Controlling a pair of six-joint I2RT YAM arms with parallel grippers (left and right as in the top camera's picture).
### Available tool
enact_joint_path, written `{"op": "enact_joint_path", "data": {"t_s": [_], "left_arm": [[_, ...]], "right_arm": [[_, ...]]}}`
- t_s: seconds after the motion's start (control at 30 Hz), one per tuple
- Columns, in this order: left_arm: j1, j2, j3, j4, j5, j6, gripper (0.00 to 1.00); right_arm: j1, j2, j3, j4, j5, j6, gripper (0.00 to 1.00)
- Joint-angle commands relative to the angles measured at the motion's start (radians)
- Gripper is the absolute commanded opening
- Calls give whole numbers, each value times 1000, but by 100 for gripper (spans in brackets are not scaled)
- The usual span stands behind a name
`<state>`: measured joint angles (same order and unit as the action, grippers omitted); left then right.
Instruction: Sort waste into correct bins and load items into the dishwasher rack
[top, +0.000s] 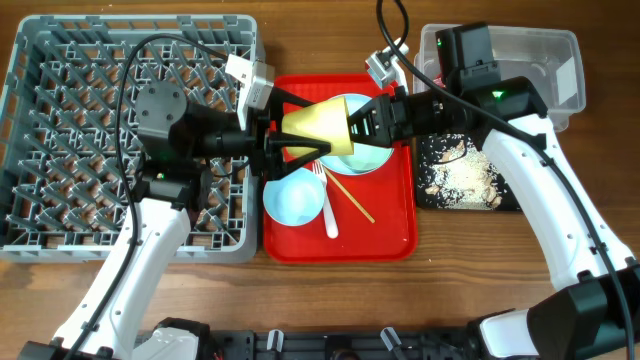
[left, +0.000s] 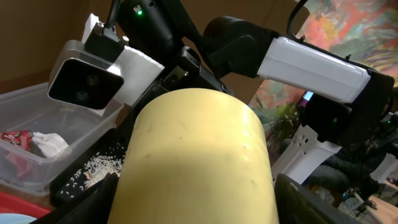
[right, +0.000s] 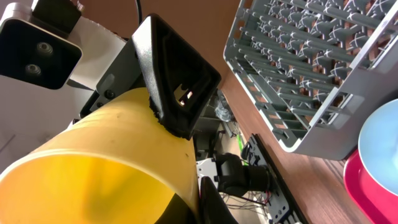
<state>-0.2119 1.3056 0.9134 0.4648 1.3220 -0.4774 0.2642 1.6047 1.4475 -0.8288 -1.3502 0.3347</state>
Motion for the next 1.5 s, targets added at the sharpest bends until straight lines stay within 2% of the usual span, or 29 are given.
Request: {"op": "enact_joint_path", "data": {"t_s": [0.0,0.17,0.3,0.4,0.47,0.53,0.67,0.8,0.9,1.13,1.33,1.47], "left_arm": [[-15,-2,11,7,27,-3,75],[-15,-2,11,6,27,-2,70],[-15,-2,10,-25,12,-2,61],[-10,-1,10,-113,-54,14,57],[-3,0,10,-198,-98,64,56],[10,0,10,-288,-145,108,55],[53,-2,10,-438,-223,161,53],[134,-4,11,-627,-315,224,53],[230,-34,11,-846,-492,288,51],[351,-113,127,-1302,-1062,290,51],[400,-113,184,-1421,-1241,286,48],[400,-99,184,-1468,-1279,287,49]], "right_arm": [[4,11,3,5,17,-17,5],[4,11,3,5,17,-17,6],[4,11,3,5,18,-17,13],[4,11,3,5,18,-17,16],[4,11,3,5,26,-15,16],[4,11,3,-2,122,22,16],[3,11,3,-57,456,72,20],[-6,7,4,-75,551,40,23],[-30,-16,5,-111,661,30,24],[-39,-106,6,-278,1015,-22,26],[-38,-127,5,-366,1092,-47,26],[-38,-126,5,-367,1092,-47,31]]}}
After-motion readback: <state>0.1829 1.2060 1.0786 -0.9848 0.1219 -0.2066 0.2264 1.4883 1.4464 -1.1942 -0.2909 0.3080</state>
